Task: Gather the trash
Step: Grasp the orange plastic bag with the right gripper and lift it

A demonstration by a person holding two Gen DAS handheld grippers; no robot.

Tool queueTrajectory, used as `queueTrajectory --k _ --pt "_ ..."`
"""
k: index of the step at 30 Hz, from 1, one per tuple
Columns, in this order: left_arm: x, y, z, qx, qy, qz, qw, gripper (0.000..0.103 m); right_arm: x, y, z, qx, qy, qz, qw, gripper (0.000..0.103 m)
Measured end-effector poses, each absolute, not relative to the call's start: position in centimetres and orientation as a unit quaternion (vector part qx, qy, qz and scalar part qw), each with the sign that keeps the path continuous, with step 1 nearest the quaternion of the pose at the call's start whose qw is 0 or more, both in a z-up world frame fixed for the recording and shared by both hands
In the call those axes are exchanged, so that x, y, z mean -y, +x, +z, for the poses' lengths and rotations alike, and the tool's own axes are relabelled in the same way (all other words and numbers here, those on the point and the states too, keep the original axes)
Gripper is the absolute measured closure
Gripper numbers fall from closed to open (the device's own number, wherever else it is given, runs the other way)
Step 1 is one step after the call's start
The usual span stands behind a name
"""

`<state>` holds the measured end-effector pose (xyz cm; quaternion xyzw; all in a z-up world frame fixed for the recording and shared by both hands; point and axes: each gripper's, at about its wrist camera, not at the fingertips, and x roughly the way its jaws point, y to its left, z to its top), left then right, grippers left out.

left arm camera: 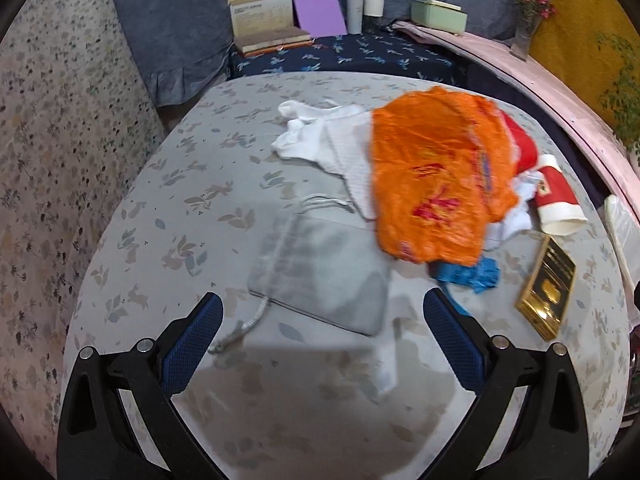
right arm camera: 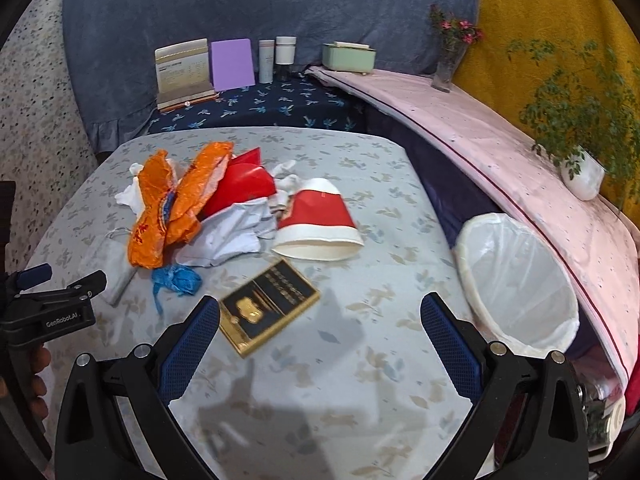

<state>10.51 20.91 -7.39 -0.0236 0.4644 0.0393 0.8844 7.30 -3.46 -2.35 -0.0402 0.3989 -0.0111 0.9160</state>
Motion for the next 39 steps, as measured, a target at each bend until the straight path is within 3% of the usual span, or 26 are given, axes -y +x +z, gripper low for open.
queueTrajectory --k 7,11,12,13,16,19,25,30,33,39 --pt "-24.6 13.1 -10.3 -0.490 -0.062 0.025 0.869 0.009 0.6 9.8 -2.9 -0.405 -0.047 0.006 0.913 0.007" --pt "-24.9 13.9 -11.0 -0.499 -0.073 0.004 0.864 0.032 -1.2 11.5 -2.8 -0.405 -0.039 0.029 0.913 0.011" --pt "-24.8 13.8 -10.9 -0.494 -0.070 -0.004 0.866 0.036 -1.7 12.0 -2.8 -0.404 -0.040 0.034 0.913 0.015" --pt "-24.7 13.9 -10.8 -0.494 -0.070 -0.011 0.866 0.050 -2.2 12.4 -2.7 -0.403 -0.040 0.040 0.913 0.019" --pt "-24.5 14.0 -10.6 -0.497 -0.077 -0.028 0.864 0.076 -4.1 13.9 -2.4 -0.400 -0.042 0.059 0.914 0.031" --pt "-24.4 13.9 -10.5 -0.499 -0.093 -0.043 0.860 0.090 -5.8 15.4 -2.2 -0.397 -0.040 0.084 0.913 0.042" --pt "-23.9 13.5 -9.5 -0.492 -0.103 -0.053 0.863 0.096 -9.0 18.6 -2.9 -0.405 -0.058 0.118 0.905 0.062" --pt "-23.9 13.3 -8.9 -0.489 -0.112 -0.055 0.863 0.098 -10.5 20.7 -4.3 -0.420 -0.072 0.125 0.896 0.069" --pt "-23.8 13.1 -8.2 -0.485 -0.113 -0.059 0.865 0.099 -10.6 21.1 -5.1 -0.435 -0.071 0.134 0.887 0.089" --pt "-23.2 12.4 -6.4 -0.474 -0.113 -0.067 0.870 0.100 -10.4 19.4 -4.0 -0.418 -0.078 0.145 0.893 0.094"
